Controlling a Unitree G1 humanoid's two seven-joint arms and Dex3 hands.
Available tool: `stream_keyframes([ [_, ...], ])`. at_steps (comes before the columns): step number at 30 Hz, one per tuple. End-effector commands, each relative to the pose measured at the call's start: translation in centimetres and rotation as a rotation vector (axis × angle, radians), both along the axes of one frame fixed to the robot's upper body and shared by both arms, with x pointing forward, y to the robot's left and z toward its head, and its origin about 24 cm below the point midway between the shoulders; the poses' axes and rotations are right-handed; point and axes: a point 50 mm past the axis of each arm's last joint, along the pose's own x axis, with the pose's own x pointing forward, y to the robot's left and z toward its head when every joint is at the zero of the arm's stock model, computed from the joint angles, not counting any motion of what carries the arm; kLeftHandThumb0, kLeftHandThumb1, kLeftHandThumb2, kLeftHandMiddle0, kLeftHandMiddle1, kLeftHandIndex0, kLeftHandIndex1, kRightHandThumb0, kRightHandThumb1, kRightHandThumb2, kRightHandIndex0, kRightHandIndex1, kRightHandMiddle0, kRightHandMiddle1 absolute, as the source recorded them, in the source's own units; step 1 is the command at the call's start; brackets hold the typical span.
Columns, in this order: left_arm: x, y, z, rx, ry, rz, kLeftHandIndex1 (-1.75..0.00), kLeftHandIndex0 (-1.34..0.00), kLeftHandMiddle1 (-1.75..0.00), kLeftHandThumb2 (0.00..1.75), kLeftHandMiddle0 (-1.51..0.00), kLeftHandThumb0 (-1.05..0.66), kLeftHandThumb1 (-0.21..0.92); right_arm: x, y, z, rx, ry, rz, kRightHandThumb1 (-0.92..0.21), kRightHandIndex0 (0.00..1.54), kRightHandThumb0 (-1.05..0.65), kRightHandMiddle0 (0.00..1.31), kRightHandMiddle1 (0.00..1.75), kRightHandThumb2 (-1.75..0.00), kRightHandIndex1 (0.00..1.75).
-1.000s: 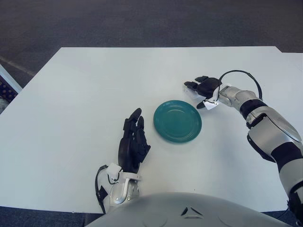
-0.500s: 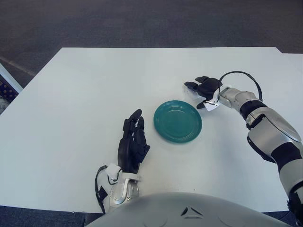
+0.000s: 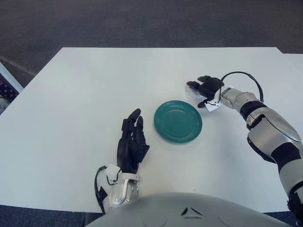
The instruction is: Put the charger into the plate.
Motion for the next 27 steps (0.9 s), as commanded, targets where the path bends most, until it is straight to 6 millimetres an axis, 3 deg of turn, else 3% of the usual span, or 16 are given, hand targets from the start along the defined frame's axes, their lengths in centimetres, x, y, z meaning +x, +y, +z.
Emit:
stream_keyframes([
  [1,0.0,-1.6,1.4,-0.07,-0.051,0.012,-0.78,0.0,-0.02,0.66,-0.28,-0.78,0.92,-1.0,-1.1,-1.7,-0.066,0.067,-0.018,-0.92,0.29,-0.71,0.0,0.4,-0.46,0.04],
  [7,0.0,-1.7,1.4,-0.1,-0.025,0.018,-0.8,0.0,-0.02,0.67,-0.29,-0.77,0.92,-1.2,-1.2,-1.9,-0.063,0.07,-0.012,-0.92,0.37,-0.7,0.0,0.49,-0.47,0.06],
  [9,0.0,-1.6,1.4,-0.095,-0.029,0.011,-0.8,0.0,-0.02,0.67,-0.29,-0.77,0.92,-1.3,-1.3,-2.0,-0.059,0.069,-0.008,-0.92,0.43,-0.7,0.0,0.6,-0.48,0.09],
  [10,0.0,-1.6,1.4,-0.094,-0.03,0.009,-0.8,0.0,-0.02,0.67,-0.29,-0.77,0.92,-1.3,-1.3,-2.0,-0.058,0.068,-0.006,-0.92,0.42,-0.71,0.0,0.97,-0.48,0.45],
  [11,0.0,-1.6,1.5,-0.094,-0.032,0.009,-0.8,0.0,-0.02,0.67,-0.29,-0.77,0.92,-1.3,-1.4,-2.0,-0.059,0.065,-0.013,-0.92,0.39,-0.71,0.0,1.11,-0.47,0.61],
  [12,0.1,-1.5,1.5,-0.094,-0.033,0.009,-0.8,0.0,-0.02,0.67,-0.29,-0.77,0.92,-1.3,-1.5,-2.1,-0.06,0.062,-0.018,-0.92,0.36,-0.71,0.0,1.34,-0.48,0.94],
  [13,0.1,-1.5,1.5,-0.103,-0.027,0.014,-0.81,0.0,-0.02,0.67,-0.29,-0.77,0.92,-1.3,-1.5,-2.1,-0.058,0.058,-0.023,-0.92,0.33,-0.71,0.0,1.49,-0.48,1.16],
  [14,0.1,-1.5,1.6,-0.11,-0.023,0.017,-0.81,0.0,-0.02,0.67,-0.29,-0.76,0.92,-1.3,-1.6,-2.1,-0.057,0.055,-0.026,-0.92,0.35,-0.7,0.05,1.58,-0.48,1.37],
  [17,0.0,-1.5,1.6,-0.117,-0.014,0.021,-0.81,0.0,-0.01,0.68,-0.29,-0.76,0.92,-1.3,-1.5,-2.1,-0.055,0.052,-0.021,-0.92,0.41,-0.69,0.16,1.69,-0.5,1.62],
  [23,0.1,-1.4,1.7,-0.118,-0.012,0.028,-0.78,0.0,-0.01,0.69,-0.27,-0.77,0.92,-1.2,-0.7,-2.0,-0.074,0.032,0.024,-0.92,0.59,-0.64,0.44,1.74,-0.58,1.73],
  [27,0.2,-1.3,1.7,-0.11,-0.019,0.028,-0.76,0.0,0.0,0.69,-0.27,-0.78,0.92,-1.1,-0.5,-1.9,-0.072,0.031,0.029,-0.92,0.67,-0.62,0.52,1.74,-0.63,1.74],
])
